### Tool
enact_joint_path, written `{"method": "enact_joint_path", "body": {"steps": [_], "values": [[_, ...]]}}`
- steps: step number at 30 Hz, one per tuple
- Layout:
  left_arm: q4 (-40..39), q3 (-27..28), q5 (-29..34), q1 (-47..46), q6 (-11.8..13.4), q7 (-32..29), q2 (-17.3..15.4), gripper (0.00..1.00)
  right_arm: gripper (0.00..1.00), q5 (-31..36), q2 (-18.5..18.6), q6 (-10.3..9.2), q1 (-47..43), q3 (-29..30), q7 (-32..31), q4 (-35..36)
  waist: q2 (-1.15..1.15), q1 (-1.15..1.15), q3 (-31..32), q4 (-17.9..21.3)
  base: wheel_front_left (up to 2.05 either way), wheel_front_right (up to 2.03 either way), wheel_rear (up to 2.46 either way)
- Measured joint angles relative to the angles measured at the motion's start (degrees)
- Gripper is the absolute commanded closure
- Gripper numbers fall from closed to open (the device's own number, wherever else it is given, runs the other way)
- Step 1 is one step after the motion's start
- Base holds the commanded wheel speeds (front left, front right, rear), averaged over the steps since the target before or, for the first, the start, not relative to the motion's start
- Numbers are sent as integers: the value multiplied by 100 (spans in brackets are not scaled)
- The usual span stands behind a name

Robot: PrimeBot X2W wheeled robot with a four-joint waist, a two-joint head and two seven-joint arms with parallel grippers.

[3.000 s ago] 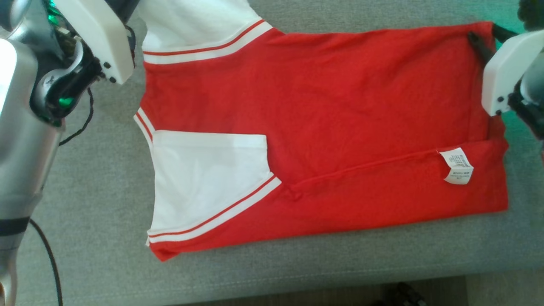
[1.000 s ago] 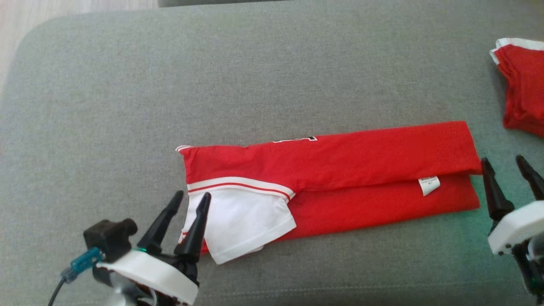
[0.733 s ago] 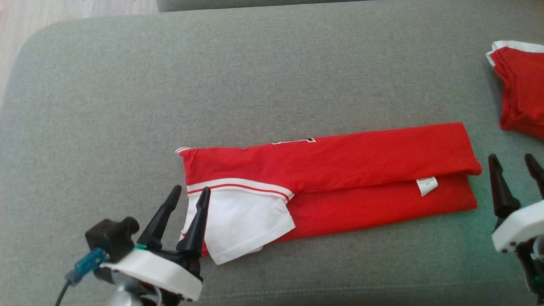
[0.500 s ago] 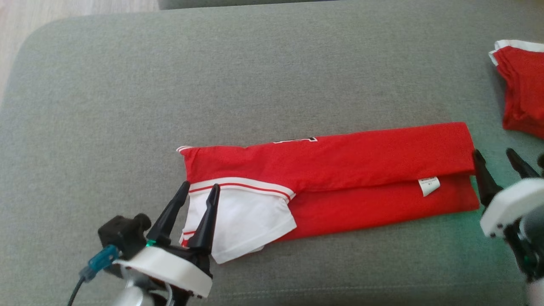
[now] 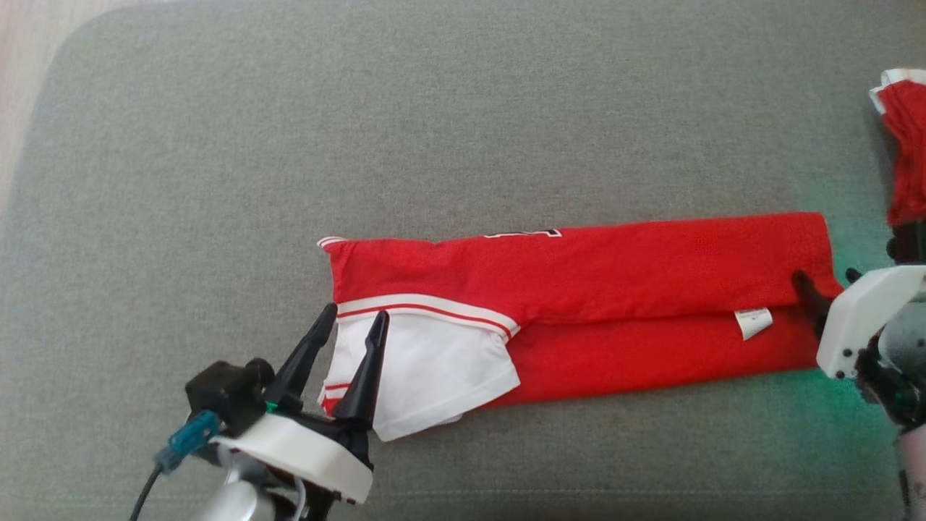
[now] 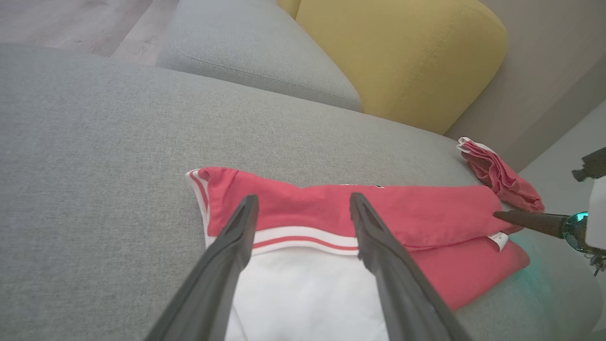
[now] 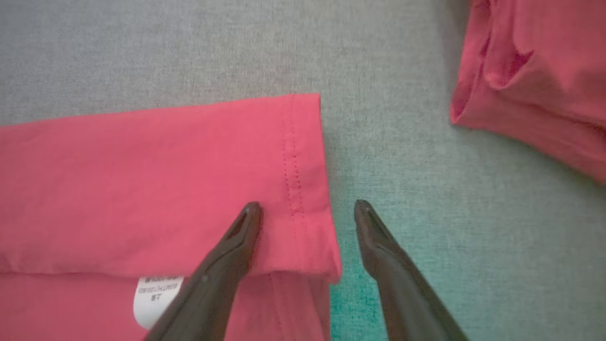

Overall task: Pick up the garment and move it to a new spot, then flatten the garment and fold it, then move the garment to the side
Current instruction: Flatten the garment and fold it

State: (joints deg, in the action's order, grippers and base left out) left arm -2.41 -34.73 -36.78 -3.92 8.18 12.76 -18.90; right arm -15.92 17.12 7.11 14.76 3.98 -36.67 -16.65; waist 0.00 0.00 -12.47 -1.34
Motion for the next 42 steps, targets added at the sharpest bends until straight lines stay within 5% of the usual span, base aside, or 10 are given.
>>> {"method": "enact_joint_path", "body": {"steps": [11,14,16,18,33,42], "values": [[-2,-9,40,-24,42,-4,-4,0,2,-298,46,0,291,-192,-678,-267,0,0,-166,23,0,0,0],[-2,-10,40,-47,46,-5,-7,0,52,-387,64,0,359,-240,-781,-282,0,0,-193,41,0,0,0],[-2,-12,40,-92,48,-5,-9,0,69,-435,66,0,371,-282,-768,-282,0,0,-202,51,0,0,0],[-3,-11,41,-140,48,-5,-12,0,100,-445,64,0,376,-319,-655,-280,0,0,-200,63,0,0,0],[10,1,41,-130,144,-5,-67,0,100,-466,530,0,294,119,36,59,0,0,224,374,0,0,0],[44,-11,38,-83,145,-5,-76,0,100,-757,299,0,-327,-167,-23,1040,0,0,523,556,0,0,0]]}}
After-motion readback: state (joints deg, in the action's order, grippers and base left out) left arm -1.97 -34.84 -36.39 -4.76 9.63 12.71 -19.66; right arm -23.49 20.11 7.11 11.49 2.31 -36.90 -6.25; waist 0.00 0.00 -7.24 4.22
